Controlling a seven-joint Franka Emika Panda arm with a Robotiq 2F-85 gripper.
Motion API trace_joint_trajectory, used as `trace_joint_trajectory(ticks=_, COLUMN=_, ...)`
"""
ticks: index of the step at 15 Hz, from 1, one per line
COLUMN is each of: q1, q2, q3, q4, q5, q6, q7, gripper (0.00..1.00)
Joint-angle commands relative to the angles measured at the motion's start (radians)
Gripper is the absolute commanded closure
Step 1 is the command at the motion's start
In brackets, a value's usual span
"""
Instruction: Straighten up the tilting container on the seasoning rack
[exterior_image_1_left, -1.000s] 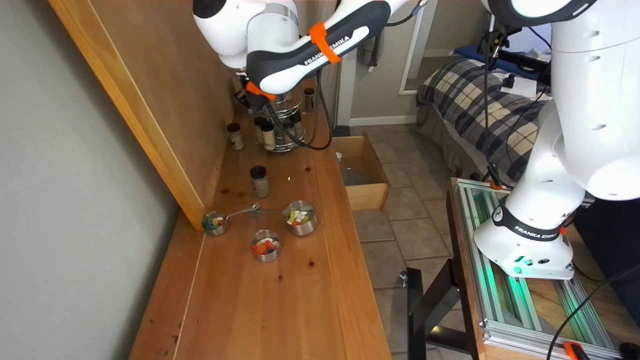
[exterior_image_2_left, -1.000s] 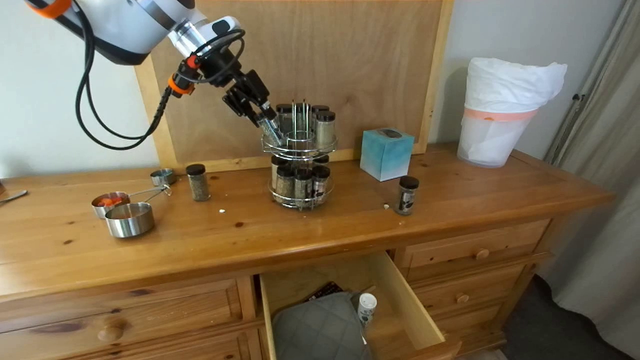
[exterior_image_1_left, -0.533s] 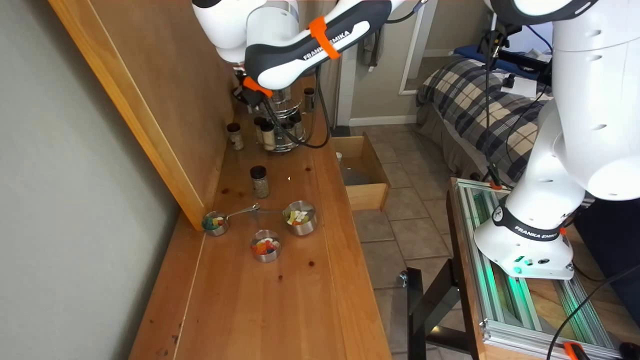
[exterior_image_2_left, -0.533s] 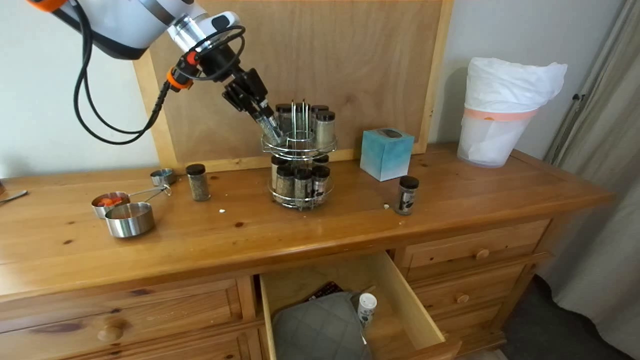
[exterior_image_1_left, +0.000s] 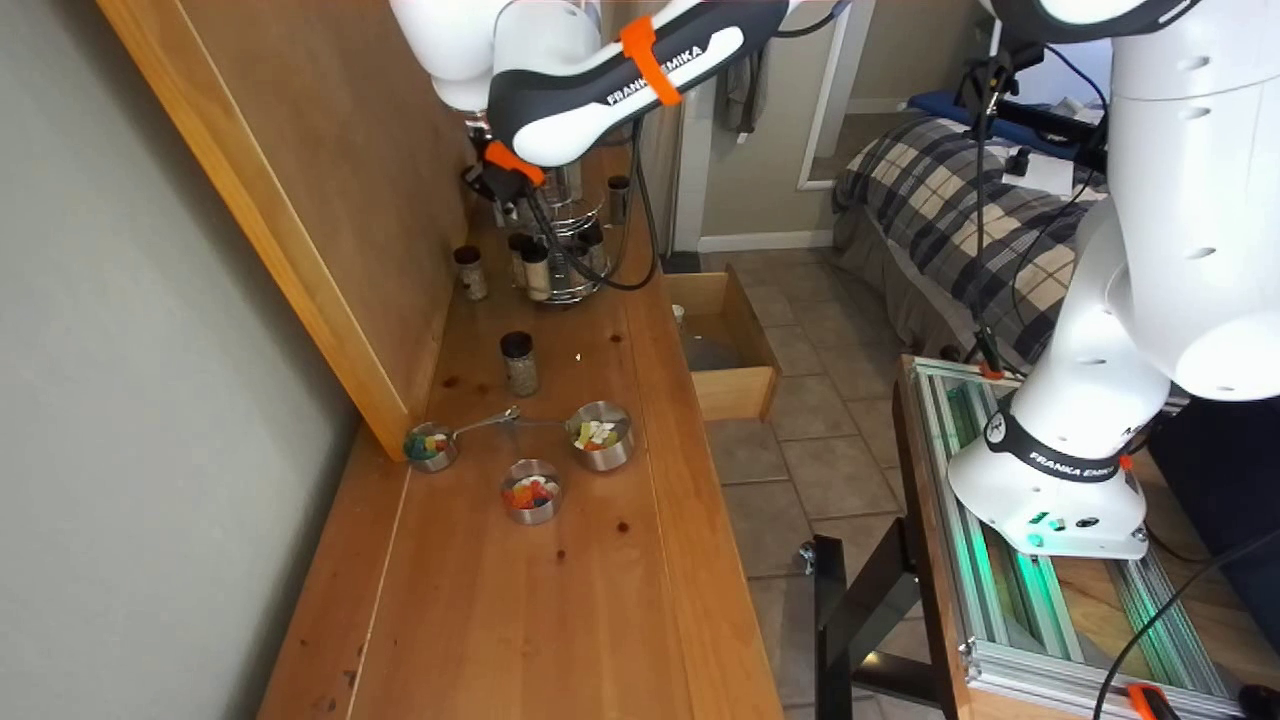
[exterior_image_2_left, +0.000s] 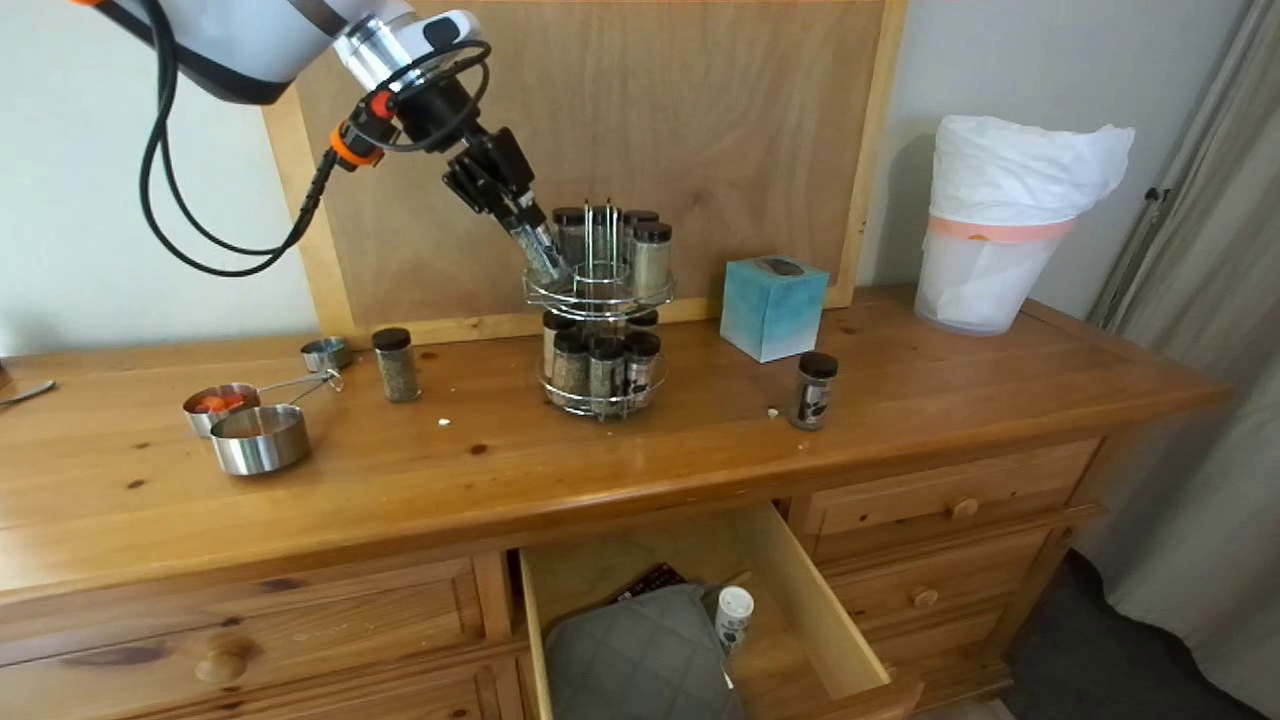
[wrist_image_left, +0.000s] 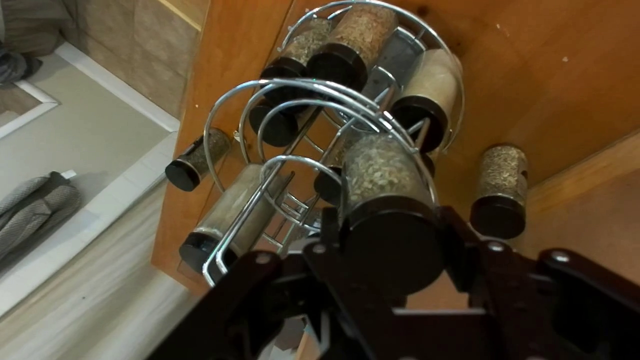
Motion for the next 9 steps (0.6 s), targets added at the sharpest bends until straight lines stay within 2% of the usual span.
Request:
trace_joint_trajectory(ticks=1, q1=0.004, q2=-0.008, q3=-0.023, q4=0.021, q5=0.071, q6=-0.02, q7=-0.025, gripper=0.75)
trace_joint_trajectory(ticks=9, q1=-0.025, q2=-0.013, q3=-0.048, q4=0.063, q5=0.261, q6=-0.036, q7=-0.089, gripper=0.75)
